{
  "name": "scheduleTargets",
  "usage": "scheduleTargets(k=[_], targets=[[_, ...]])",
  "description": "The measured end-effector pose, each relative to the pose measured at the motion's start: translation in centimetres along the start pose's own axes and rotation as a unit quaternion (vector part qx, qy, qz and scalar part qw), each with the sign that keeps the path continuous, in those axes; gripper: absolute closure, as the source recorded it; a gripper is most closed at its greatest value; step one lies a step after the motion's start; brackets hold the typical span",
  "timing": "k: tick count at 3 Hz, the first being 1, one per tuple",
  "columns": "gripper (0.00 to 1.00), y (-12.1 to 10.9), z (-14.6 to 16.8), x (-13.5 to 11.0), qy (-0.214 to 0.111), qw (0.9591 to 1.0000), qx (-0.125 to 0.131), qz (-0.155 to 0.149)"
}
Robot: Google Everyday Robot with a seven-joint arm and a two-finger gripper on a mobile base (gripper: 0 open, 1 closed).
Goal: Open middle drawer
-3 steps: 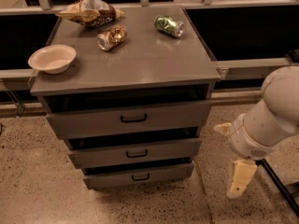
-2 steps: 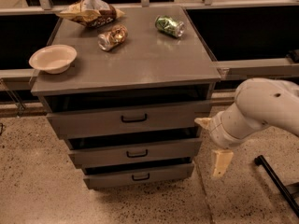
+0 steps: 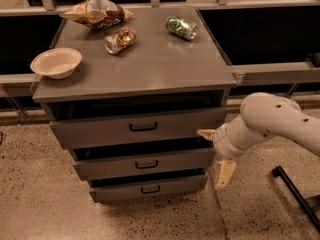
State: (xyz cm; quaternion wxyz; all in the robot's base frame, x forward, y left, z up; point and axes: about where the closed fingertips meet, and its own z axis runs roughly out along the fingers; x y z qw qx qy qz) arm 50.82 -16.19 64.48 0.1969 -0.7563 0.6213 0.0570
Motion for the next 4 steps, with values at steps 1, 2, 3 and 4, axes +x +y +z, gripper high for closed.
scheduleTargets(k=[1,2,3,4], targets=[[0.0,-0.5,2.5,0.1,-0.02,0.9997,-0.003,-0.014],[0.0,-0.9,6.9,0.7,-0.036,0.9988,-0.014,-0.032],[0.0,-1.3,11.1,1.8,-0.043,0.9981,-0.026,-0.036],[0.0,-2.7,17.0,3.7,-0.037,0.9984,-0.029,-0.031]])
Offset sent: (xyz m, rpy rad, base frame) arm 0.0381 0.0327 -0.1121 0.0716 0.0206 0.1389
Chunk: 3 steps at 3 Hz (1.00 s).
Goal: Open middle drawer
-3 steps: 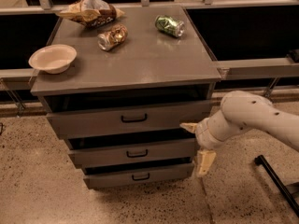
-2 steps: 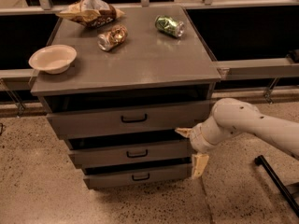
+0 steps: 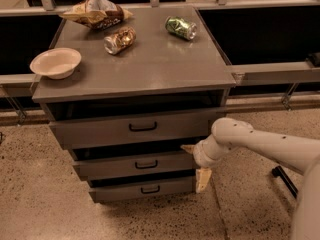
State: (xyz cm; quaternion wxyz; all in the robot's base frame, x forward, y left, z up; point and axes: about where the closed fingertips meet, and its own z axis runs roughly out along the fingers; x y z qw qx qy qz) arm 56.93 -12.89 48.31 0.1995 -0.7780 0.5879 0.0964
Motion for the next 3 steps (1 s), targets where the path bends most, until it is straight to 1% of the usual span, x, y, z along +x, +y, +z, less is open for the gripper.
scheduleTargets(k=[1,2,3], targets=[[0.0,-1.2,3.0,1.6,0.008,0.9999,0.003,0.01],[0.0,-2.9,4.7,3.4,0.016,0.9995,0.01,0.024],[0.18,-3.5,5.1,4.0,0.014,0.9994,0.016,0.029]])
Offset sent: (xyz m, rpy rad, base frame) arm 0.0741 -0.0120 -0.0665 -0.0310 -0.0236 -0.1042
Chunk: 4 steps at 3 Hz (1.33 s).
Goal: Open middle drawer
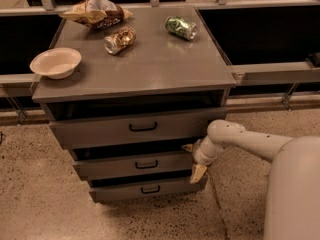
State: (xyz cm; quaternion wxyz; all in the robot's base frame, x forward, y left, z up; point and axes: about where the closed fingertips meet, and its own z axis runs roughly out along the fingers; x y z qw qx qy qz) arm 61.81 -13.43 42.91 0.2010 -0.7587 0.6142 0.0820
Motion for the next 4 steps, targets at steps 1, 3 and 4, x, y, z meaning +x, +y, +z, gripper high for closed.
scheduleTargets(k=[1,3,4], targets=[[0.28,2.5,-0.8,-0.6,-0.016,0.9998,-0.011,-0.004],[0.0,6.7,-1.6,-1.6,-0.052,0.9982,-0.027,0.006],[0.0,6.7,-1.6,-1.6,-0.052,0.9982,-0.027,0.006]])
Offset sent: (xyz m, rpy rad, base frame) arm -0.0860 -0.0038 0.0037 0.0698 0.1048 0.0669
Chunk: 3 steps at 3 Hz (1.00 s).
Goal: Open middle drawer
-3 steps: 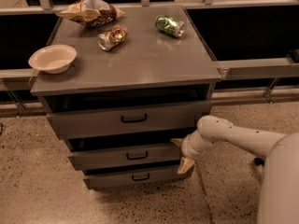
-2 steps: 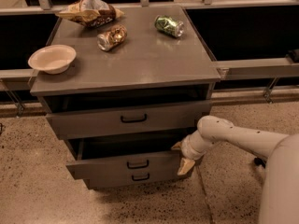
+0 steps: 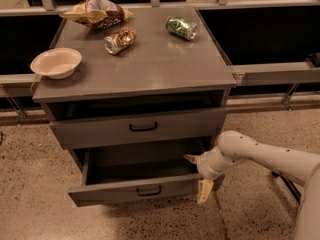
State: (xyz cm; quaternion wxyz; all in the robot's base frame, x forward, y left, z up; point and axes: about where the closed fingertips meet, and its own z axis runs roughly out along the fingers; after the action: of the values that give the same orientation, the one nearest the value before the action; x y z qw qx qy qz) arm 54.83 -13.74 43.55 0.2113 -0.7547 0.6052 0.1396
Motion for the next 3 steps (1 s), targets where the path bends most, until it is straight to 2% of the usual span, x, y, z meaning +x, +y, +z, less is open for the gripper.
scheduleTargets(k=[1,2,3], targets=[[0.0,0.1,0.7,-0.1,-0.009,0.9998,-0.015,-0.002],[0.23,2.1,1.6,-0.4,-0.02,0.9991,-0.038,0.0],[0.24,4.3,1.7,-0.8,-0.024,0.9984,-0.052,0.001]])
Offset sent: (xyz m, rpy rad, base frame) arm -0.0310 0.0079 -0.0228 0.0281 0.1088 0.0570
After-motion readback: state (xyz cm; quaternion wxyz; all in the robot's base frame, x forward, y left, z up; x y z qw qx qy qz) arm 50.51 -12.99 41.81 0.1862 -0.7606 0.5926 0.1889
